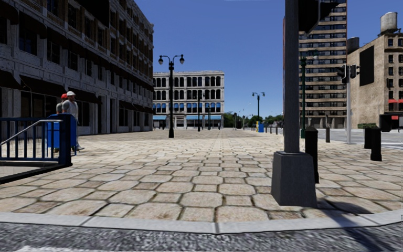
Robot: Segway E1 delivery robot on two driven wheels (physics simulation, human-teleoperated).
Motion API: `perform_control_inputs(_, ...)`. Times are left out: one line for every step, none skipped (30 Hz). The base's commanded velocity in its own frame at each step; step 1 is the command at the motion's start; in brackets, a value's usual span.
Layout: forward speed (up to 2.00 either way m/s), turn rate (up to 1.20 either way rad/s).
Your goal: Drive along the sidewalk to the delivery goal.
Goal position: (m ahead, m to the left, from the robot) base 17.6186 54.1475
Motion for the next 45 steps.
perform_control_inputs(2.00, 0.67)
perform_control_inputs(2.00, 0.75)
perform_control_inputs(2.00, 0.75)
perform_control_inputs(2.00, 0.76)
perform_control_inputs(2.00, 0.77)
perform_control_inputs(2.00, 0.75)
perform_control_inputs(2.00, 0.75)
perform_control_inputs(2.00, 0.67)
perform_control_inputs(2.00, 0.60)
perform_control_inputs(2.00, 0.00)
perform_control_inputs(2.00, 0.00)
perform_control_inputs(2.00, 0.00)
perform_control_inputs(2.00, 0.00)
perform_control_inputs(2.00, 0.00)
perform_control_inputs(2.00, 0.00)
perform_control_inputs(2.00, 0.00)
perform_control_inputs(2.00, 0.00)
perform_control_inputs(2.00, 0.00)
perform_control_inputs(2.00, 0.00)
perform_control_inputs(2.00, 0.00)
perform_control_inputs(2.00, 0.00)
perform_control_inputs(2.00, 0.00)
perform_control_inputs(2.00, 0.00)
perform_control_inputs(2.00, 0.00)
perform_control_inputs(1.90, 0.00)
perform_control_inputs(1.90, 0.00)
perform_control_inputs(1.71, -0.02)
perform_control_inputs(1.59, -0.18)
perform_control_inputs(1.59, -0.18)
perform_control_inputs(1.56, -0.35)
perform_control_inputs(1.55, -0.53)
perform_control_inputs(1.55, -0.64)
perform_control_inputs(1.55, -0.64)
perform_control_inputs(1.54, -0.67)
perform_control_inputs(1.54, -0.68)
perform_control_inputs(1.54, -0.68)
perform_control_inputs(1.54, -0.69)
perform_control_inputs(1.54, -0.69)
perform_control_inputs(1.54, -0.69)
perform_control_inputs(1.54, -0.69)
perform_control_inputs(1.54, -0.69)
perform_control_inputs(1.54, -0.69)
perform_control_inputs(1.54, -0.69)
perform_control_inputs(1.54, -0.69)
perform_control_inputs(1.54, -0.69)
